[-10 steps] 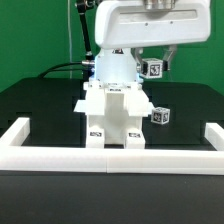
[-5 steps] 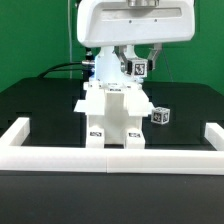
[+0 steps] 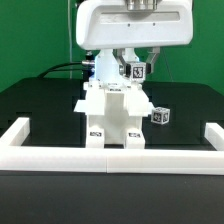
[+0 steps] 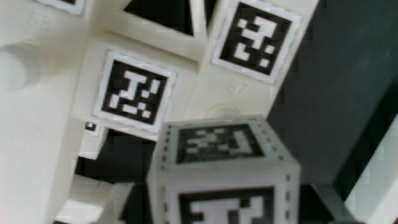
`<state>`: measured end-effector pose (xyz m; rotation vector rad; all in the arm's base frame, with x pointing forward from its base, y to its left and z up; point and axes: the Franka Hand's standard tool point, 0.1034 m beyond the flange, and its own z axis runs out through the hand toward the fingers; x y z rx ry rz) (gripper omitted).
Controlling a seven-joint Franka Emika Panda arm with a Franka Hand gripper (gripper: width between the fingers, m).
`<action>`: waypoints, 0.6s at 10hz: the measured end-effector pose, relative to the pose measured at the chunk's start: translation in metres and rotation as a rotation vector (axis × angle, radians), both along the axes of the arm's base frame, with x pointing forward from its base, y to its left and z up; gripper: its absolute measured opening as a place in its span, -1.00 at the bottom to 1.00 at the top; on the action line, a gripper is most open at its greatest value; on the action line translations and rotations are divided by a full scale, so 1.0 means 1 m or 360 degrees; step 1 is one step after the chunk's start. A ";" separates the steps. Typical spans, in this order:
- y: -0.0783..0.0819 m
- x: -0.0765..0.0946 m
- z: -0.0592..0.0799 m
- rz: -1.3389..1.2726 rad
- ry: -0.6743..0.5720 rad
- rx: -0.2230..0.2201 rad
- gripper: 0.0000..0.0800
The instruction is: Assemble chair
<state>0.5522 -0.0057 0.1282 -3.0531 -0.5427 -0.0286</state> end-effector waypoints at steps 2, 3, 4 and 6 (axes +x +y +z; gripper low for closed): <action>0.000 -0.001 -0.002 -0.0001 0.0005 -0.0001 -0.28; 0.000 -0.002 -0.003 0.0000 0.0008 -0.0002 -0.28; 0.001 -0.003 -0.005 0.0001 0.0006 -0.0003 -0.28; 0.001 -0.001 -0.006 0.0002 -0.0015 -0.0007 -0.28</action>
Offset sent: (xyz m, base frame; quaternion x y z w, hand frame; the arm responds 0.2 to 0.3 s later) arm -0.0050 0.0062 -0.0068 -0.0036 0.0160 -0.0010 0.9999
